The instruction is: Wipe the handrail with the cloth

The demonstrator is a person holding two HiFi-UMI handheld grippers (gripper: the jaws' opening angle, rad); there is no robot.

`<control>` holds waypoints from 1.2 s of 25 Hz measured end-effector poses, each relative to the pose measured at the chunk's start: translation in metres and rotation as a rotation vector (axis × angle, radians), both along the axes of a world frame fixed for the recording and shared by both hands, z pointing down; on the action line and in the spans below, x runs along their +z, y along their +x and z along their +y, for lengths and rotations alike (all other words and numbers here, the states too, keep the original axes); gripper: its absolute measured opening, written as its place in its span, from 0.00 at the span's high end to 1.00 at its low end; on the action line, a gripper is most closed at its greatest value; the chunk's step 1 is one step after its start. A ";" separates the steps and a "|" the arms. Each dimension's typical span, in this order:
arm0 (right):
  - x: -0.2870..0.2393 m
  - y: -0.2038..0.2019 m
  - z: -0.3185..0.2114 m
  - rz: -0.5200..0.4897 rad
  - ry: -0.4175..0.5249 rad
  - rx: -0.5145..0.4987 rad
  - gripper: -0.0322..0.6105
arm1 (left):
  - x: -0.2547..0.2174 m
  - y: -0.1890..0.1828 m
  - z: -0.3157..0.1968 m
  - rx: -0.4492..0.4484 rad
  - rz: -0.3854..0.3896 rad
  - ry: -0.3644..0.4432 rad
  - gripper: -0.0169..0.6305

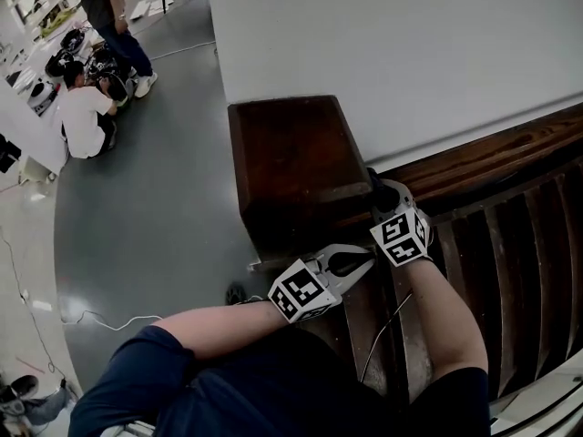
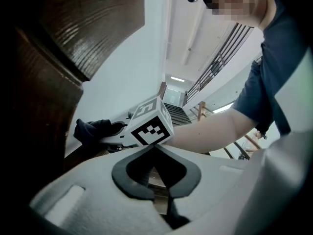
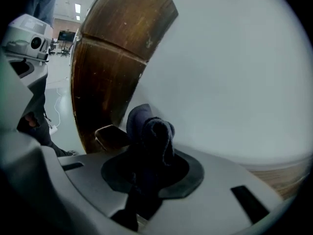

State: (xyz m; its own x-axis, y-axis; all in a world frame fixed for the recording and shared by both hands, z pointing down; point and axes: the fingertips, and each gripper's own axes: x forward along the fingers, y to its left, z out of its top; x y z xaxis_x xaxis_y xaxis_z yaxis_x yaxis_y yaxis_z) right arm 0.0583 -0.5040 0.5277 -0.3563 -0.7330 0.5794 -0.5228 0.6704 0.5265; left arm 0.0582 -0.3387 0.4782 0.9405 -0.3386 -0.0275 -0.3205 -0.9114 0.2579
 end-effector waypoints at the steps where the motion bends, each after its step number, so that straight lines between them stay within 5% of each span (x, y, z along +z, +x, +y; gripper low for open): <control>1: 0.005 -0.007 0.003 -0.003 -0.010 -0.008 0.80 | 0.002 -0.005 0.001 -0.008 -0.001 -0.001 0.97; 8: 0.027 -0.039 0.016 -0.007 -0.053 -0.042 0.80 | 0.008 -0.025 0.011 -0.036 -0.006 -0.023 0.97; 15: 0.015 -0.026 0.010 -0.029 -0.046 -0.020 0.80 | -0.002 -0.024 0.017 -0.036 -0.005 -0.007 0.97; 30: -0.097 0.150 -0.057 -0.048 0.140 0.216 0.80 | -0.036 0.048 0.010 0.040 0.005 0.067 0.97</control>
State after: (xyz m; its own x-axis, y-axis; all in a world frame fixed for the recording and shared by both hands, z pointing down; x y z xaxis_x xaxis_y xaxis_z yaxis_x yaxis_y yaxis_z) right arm 0.2081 -0.5613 0.4304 -0.2070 -0.8670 0.4533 -0.6728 0.4626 0.5774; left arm 0.1065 -0.3287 0.4423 0.9532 -0.2976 -0.0530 -0.2821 -0.9388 0.1976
